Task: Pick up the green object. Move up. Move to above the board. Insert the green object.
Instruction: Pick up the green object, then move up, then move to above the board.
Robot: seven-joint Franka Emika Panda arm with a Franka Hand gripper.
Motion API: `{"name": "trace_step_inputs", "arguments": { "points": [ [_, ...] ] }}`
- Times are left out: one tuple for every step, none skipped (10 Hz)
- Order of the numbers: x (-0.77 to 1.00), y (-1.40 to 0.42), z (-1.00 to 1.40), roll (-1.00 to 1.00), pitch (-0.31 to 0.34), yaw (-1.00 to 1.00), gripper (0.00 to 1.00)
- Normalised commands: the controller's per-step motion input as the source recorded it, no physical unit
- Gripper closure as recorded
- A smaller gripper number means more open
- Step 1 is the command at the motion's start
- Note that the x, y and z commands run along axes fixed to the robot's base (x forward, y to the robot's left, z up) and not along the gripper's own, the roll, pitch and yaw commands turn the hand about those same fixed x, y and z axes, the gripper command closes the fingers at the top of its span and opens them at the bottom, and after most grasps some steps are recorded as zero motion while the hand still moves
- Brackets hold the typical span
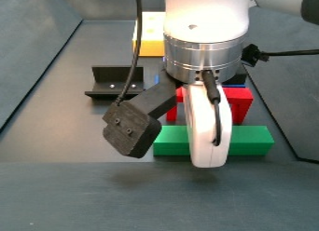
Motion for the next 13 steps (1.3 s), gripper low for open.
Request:
{"name": "trace_step_inputs", "arguments": {
  "points": [
    [0.0,0.0,0.0,0.0,0.0,0.0,1.0],
    [0.0,0.0,0.0,0.0,0.0,0.0,1.0],
    [0.0,0.0,0.0,0.0,0.0,0.0,1.0],
    [0.0,0.0,0.83,0.0,0.0,0.0,1.0],
    [-0.08,0.04,0.74,0.0,0.049,0.02,1.0],
    [-0.1,0.03,0.55,0.01,0.091,0.02,1.0],
    [-0.02,-0.01,0.23,0.05,0.087,0.02,1.0],
    [0.0,0.0,1.4,0.0,0.0,0.0,1.0],
    [-0.02,0.0,1.4,-0.04,0.012,-0.01,1.0],
    [-0.03,-0.02,1.4,0.03,0.029,0.0,1.0],
    [0.0,-0.01,1.4,0.03,0.026,0.0,1.0],
    [0.0,0.0,1.4,-0.01,0.057,0.0,1.0],
    [0.0,0.01,1.4,-0.01,0.073,0.0,1.0]
  ]
}}
